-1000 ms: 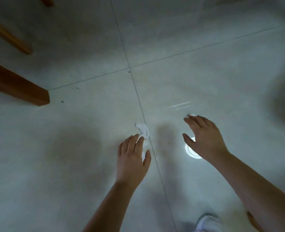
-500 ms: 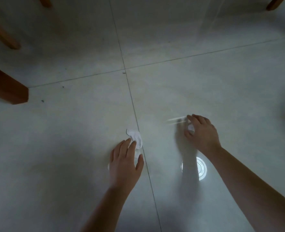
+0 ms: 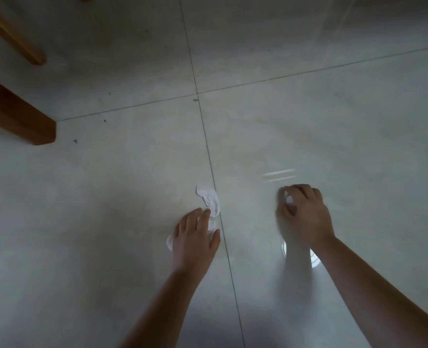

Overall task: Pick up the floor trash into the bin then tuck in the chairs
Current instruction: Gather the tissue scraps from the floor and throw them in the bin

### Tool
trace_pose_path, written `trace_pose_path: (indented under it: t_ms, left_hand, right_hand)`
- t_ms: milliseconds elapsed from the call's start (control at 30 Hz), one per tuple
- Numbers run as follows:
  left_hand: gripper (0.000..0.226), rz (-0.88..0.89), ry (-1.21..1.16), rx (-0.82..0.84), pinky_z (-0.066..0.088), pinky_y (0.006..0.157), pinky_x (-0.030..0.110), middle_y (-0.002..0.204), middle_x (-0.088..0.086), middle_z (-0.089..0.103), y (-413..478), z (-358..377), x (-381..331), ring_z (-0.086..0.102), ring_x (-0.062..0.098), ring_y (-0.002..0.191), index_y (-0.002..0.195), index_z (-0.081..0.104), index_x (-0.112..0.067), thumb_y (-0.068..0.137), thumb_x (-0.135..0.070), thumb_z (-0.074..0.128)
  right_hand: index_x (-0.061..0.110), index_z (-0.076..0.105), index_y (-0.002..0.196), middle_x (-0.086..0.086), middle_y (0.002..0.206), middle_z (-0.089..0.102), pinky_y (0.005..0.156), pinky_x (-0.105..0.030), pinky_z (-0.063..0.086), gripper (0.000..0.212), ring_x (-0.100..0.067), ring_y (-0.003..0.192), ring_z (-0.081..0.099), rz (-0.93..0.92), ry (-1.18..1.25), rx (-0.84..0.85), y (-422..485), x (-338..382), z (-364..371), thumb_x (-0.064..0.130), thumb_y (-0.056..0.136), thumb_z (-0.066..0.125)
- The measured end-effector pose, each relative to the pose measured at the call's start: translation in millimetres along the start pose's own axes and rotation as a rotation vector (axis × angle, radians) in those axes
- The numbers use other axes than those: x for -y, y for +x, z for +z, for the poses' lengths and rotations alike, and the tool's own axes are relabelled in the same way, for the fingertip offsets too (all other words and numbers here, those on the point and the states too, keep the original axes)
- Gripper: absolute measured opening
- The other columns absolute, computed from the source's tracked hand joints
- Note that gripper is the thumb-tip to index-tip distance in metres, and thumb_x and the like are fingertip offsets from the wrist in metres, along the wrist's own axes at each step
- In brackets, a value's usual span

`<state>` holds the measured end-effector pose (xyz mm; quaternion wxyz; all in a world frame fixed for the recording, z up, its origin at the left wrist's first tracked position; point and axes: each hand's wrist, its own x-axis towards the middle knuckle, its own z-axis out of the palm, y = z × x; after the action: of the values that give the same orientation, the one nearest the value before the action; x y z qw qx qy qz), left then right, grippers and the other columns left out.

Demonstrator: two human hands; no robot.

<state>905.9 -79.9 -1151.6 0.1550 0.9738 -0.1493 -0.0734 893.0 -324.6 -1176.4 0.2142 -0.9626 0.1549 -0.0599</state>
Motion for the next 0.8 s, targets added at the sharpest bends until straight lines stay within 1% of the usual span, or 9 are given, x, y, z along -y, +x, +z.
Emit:
trace_pose_path:
  t_ms: [67, 100, 167, 333, 433, 567, 633, 700, 800]
  left_hand:
    - [0.040, -0.008, 0.018, 0.007, 0.054, 0.073, 0.045, 0.100, 0.017, 0.067, 2, 4, 1, 0.065, 0.036, 0.089, 0.102, 0.065, -0.002, 0.070, -0.025, 0.073]
    - [0.044, -0.011, 0.020, 0.013, 0.055, 0.071, 0.045, 0.099, 0.017, 0.067, 4, 5, 1, 0.065, 0.037, 0.087, 0.101, 0.065, -0.002, 0.064, -0.019, 0.081]
    - [0.049, -0.002, 0.017, 0.017, 0.055, 0.068, 0.044, 0.096, 0.017, 0.067, 9, 8, 1, 0.065, 0.037, 0.084, 0.101, 0.064, -0.002, 0.058, -0.014, 0.085]
    - [0.045, -0.033, 0.010, 0.015, 0.054, 0.063, 0.044, 0.091, 0.018, 0.065, 23, 13, -3, 0.062, 0.037, 0.078, 0.100, 0.066, -0.003, 0.059, -0.007, 0.084]
    - [0.039, -0.075, -0.009, 0.004, 0.052, 0.061, 0.043, 0.088, 0.018, 0.064, 27, 14, -4, 0.061, 0.038, 0.076, 0.097, 0.066, -0.003, 0.061, -0.001, 0.080]
    - [0.029, -0.158, -0.102, -0.005, 0.048, 0.076, 0.043, 0.099, 0.017, 0.064, 31, 10, -4, 0.059, 0.037, 0.092, 0.105, 0.065, -0.003, 0.076, -0.001, 0.066]
    - [0.027, -0.161, -0.178, -0.048, 0.048, 0.078, 0.042, 0.099, 0.016, 0.065, 32, 8, -5, 0.059, 0.035, 0.093, 0.104, 0.066, -0.003, 0.078, 0.001, 0.064]
    - [0.023, -0.170, -0.253, -0.092, 0.047, 0.077, 0.037, 0.098, 0.014, 0.065, 34, 3, -6, 0.060, 0.032, 0.091, 0.102, 0.067, -0.002, 0.080, 0.000, 0.063]
    - [0.020, -0.203, -0.340, -0.115, 0.040, 0.075, 0.023, 0.100, 0.009, 0.063, 34, -3, -7, 0.059, 0.025, 0.091, 0.103, 0.065, -0.004, 0.084, -0.004, 0.060]
  right_hand:
    - [0.009, 0.067, 0.097, -0.010, 0.101, 0.062, 0.066, -0.035, 0.049, 0.033, -0.035, 0.092, 0.053, -0.032, 0.045, -0.018, -6, 2, 1, 0.004, 0.065, 0.073]
    - [0.008, 0.067, 0.095, -0.011, 0.100, 0.061, 0.066, -0.034, 0.048, 0.033, -0.035, 0.091, 0.054, -0.041, 0.075, -0.028, -10, 4, 1, 0.001, 0.064, 0.072]
    - [0.006, 0.067, 0.092, -0.014, 0.099, 0.061, 0.067, -0.034, 0.047, 0.032, -0.036, 0.088, 0.054, -0.065, 0.139, -0.024, -15, 7, 0, -0.005, 0.063, 0.071]
    - [0.002, 0.067, 0.091, -0.016, 0.095, 0.059, 0.063, -0.037, 0.050, 0.031, -0.036, 0.086, 0.055, -0.105, 0.192, 0.023, -20, 8, 6, -0.009, 0.063, 0.073]
    - [0.004, 0.067, 0.090, -0.014, 0.094, 0.058, 0.064, -0.034, 0.048, 0.029, -0.034, 0.085, 0.054, -0.099, 0.223, 0.046, -21, 12, 11, -0.009, 0.065, 0.073]
    - [0.003, 0.067, 0.088, -0.013, 0.092, 0.058, 0.065, -0.029, 0.043, 0.025, -0.032, 0.083, 0.054, -0.081, 0.243, 0.033, -22, 20, 16, -0.008, 0.067, 0.073]
    - [0.003, 0.066, 0.087, -0.013, 0.092, 0.058, 0.066, -0.028, 0.040, 0.023, -0.031, 0.082, 0.054, -0.079, 0.250, 0.035, -22, 26, 17, -0.008, 0.068, 0.073]
    - [0.003, 0.065, 0.086, -0.013, 0.091, 0.058, 0.066, -0.027, 0.039, 0.021, -0.031, 0.082, 0.054, -0.085, 0.253, 0.037, -22, 32, 18, -0.007, 0.069, 0.072]
    - [0.003, 0.065, 0.090, -0.013, 0.093, 0.057, 0.067, -0.028, 0.039, 0.021, -0.031, 0.083, 0.054, -0.077, 0.257, 0.029, -22, 40, 16, -0.005, 0.072, 0.071]
